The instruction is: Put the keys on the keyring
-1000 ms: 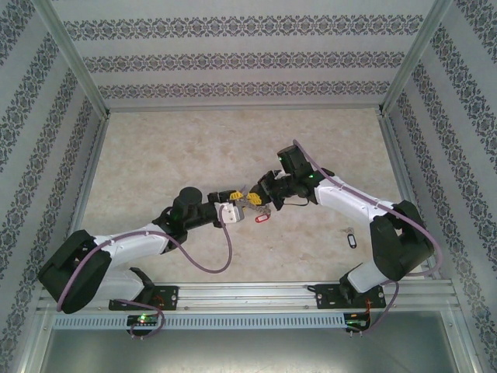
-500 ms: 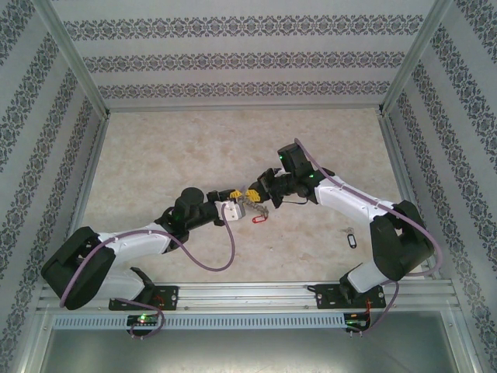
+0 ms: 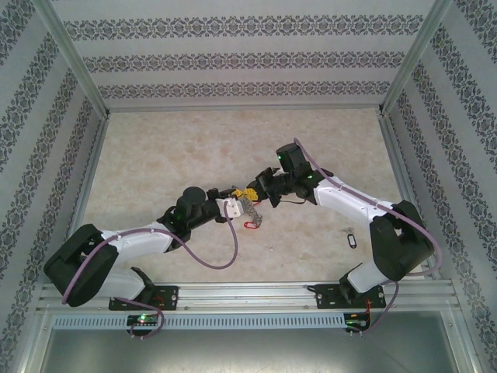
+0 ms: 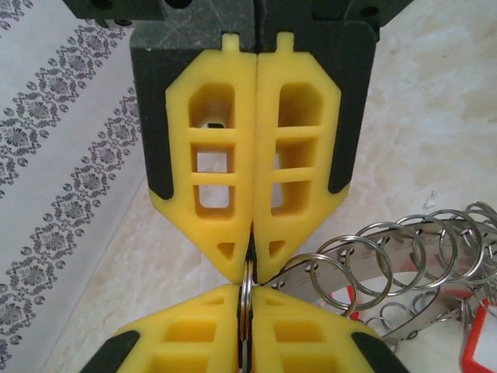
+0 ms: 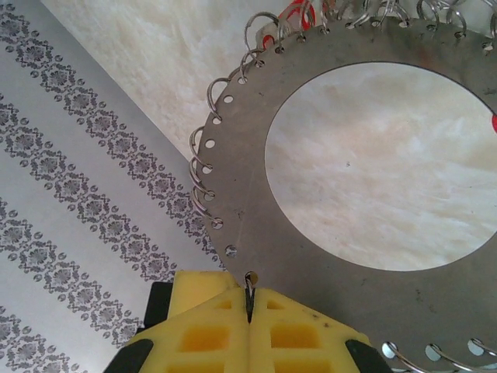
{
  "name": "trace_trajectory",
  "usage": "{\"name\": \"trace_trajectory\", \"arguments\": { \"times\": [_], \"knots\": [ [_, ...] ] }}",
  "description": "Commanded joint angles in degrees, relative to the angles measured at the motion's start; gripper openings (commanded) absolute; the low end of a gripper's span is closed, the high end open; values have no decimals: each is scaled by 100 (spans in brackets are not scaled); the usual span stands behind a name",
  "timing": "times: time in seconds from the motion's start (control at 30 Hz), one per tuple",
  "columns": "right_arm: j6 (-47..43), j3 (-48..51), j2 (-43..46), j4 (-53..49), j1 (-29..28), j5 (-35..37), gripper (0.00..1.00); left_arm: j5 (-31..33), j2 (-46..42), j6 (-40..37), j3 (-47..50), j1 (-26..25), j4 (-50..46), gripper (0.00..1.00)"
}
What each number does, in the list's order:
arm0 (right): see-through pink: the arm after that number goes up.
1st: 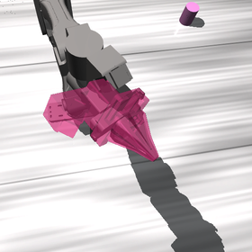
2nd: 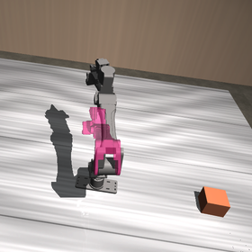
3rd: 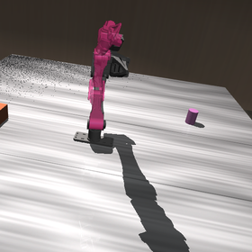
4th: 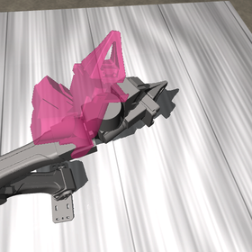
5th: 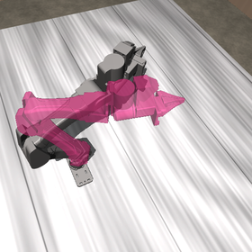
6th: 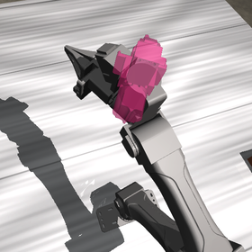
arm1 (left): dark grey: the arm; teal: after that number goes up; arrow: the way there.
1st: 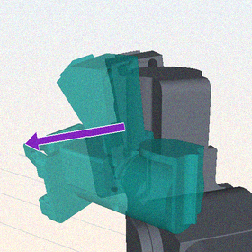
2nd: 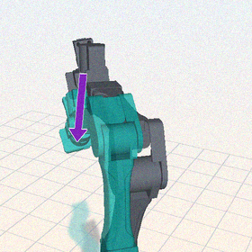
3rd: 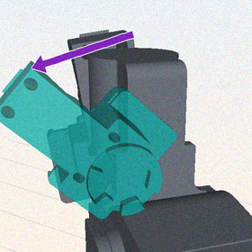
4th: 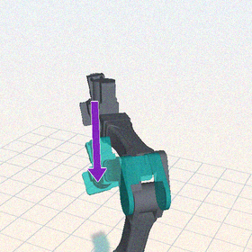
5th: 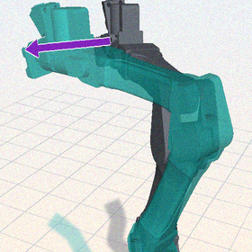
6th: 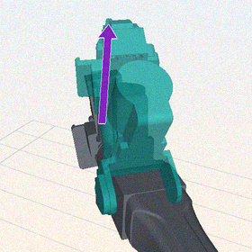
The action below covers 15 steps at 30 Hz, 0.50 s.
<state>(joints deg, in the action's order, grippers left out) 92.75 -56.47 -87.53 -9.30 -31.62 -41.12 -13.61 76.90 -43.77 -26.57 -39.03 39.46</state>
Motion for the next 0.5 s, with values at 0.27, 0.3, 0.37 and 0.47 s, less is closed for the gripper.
{"name": "trace_trajectory", "arguments": {
  "times": [0.27,0.3,0.37,0.47],
  "knots": [
    [-618,101,283,213,249,-365,14,-221,-277,203,-427,-97,-701,0],
    [-839,95,392,200,314,-290,14,-274,-341,299,-461,-96,-759,0],
    [-1275,34,647,40,453,-65,20,-414,-514,498,-518,-81,-923,0],
    [-1722,-67,912,191,589,19,27,-639,-806,656,-780,4,-1727,0]
  ]
}}
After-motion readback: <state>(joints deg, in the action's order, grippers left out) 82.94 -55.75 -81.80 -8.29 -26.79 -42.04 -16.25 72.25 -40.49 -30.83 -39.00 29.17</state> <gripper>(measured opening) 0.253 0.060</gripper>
